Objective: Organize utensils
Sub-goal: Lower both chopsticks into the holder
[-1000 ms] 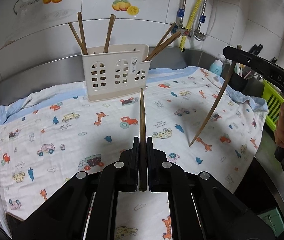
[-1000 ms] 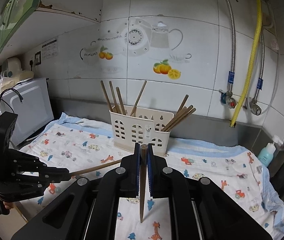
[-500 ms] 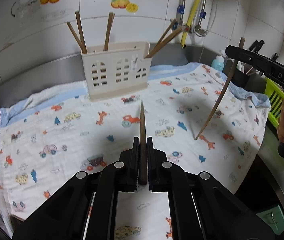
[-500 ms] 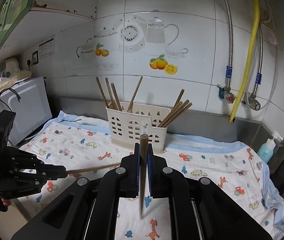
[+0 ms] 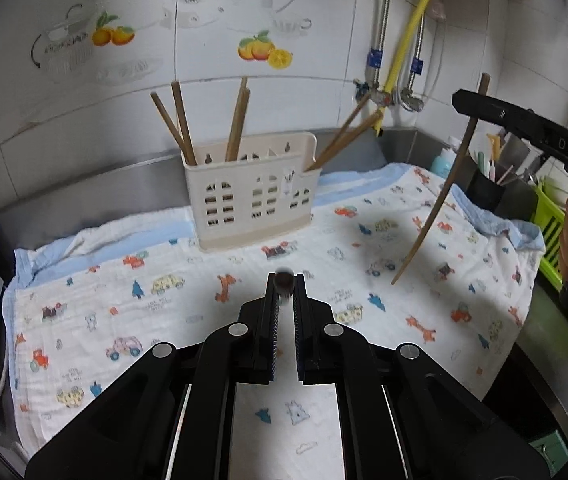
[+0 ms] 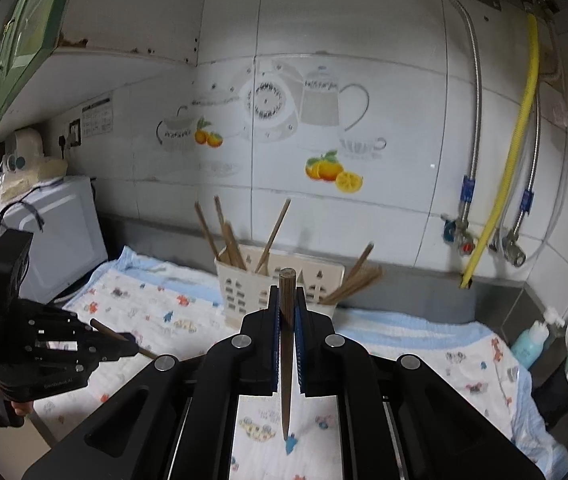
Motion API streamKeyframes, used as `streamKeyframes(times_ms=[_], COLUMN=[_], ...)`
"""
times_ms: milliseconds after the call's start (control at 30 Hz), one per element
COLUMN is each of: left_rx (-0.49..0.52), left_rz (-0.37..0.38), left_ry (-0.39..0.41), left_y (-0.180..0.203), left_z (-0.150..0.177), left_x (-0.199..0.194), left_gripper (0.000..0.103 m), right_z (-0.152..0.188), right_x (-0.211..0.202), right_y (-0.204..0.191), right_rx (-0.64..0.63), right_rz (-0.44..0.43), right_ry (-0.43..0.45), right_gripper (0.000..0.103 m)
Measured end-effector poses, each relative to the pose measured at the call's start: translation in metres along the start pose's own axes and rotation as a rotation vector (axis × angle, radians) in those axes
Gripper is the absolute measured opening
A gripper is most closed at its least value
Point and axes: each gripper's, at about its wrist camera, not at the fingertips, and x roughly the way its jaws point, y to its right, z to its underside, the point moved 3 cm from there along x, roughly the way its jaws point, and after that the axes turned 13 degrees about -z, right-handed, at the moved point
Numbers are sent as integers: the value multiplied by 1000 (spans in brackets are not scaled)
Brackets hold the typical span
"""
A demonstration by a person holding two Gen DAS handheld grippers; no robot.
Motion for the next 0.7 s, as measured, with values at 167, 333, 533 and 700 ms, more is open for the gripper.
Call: streamKeyframes(times_ms=[167,333,533,700], left_rx=[25,42,30,20], left_rz=[-20,-40,-77,-126], left_ry=[41,78,147,243], left_y=[0,-1,-12,-18], left_z=[-25,-56,-97,-137], left_x=[-2,3,1,-10], left_gripper=[6,6,6,6], right_z=[-34,-66,-98,-112], right_x=[6,21,43,68], right_y=[10,21,38,54], right_rx=[3,4,13,34], right_rz=[-5,-2,17,35], right_ry=[36,64,106,120], right_gripper=[6,6,6,6])
